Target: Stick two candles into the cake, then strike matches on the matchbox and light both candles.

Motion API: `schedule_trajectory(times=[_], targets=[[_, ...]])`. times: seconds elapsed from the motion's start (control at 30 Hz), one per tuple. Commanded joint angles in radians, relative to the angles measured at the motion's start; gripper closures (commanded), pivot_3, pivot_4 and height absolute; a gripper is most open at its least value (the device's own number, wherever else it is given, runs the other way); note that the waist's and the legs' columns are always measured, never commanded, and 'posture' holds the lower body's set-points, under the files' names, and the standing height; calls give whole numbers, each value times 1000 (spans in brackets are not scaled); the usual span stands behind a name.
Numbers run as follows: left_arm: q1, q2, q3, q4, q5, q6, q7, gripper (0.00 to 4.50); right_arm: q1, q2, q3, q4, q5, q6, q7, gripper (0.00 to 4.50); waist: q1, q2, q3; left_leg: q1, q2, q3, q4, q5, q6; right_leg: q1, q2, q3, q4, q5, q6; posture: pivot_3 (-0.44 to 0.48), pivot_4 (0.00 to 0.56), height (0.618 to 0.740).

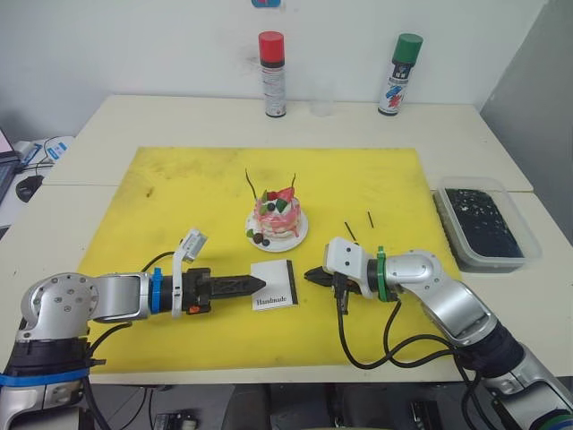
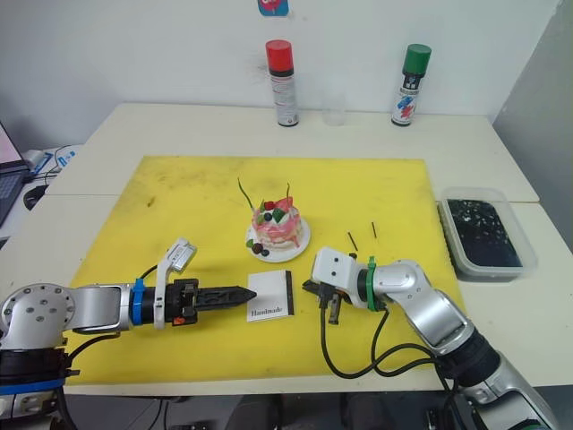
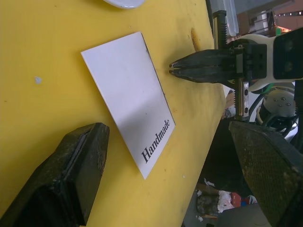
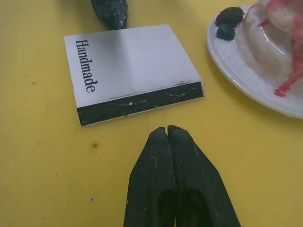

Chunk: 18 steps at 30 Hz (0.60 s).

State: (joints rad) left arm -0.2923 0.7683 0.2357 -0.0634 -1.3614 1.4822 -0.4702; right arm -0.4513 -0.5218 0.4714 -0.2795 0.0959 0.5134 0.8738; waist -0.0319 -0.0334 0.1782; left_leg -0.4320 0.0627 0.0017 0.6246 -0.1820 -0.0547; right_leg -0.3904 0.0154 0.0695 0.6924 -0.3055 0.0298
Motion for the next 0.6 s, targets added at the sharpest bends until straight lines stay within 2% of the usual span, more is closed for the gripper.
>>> schedule_trajectory(times=[0.03, 0.23, 0.6], targets=[[-7, -7, 25, 5, 0, 4, 10, 0, -17, 10, 9, -1, -21, -23, 8, 4483, 0, 0, 0, 0, 0, 0, 0, 0, 0, 0, 0, 0, 0, 0, 0, 0, 150, 740], [-27, -72, 19, 23, 8, 0, 61, 0, -21, 32, 28, 38, -56, -31, 3, 4483, 1, 0, 0, 0, 0, 0, 1, 0, 0, 1, 0, 0, 0, 0, 0, 0, 150, 740], [-12, -108, -14, 13, 53, 21, 78, 0, -46, 122, 70, 92, -102, -64, 9, 4483, -1, 0, -1, 3, 0, 0, 3, 0, 0, 2, 0, 1, 1, 2, 3, 0, 150, 740]])
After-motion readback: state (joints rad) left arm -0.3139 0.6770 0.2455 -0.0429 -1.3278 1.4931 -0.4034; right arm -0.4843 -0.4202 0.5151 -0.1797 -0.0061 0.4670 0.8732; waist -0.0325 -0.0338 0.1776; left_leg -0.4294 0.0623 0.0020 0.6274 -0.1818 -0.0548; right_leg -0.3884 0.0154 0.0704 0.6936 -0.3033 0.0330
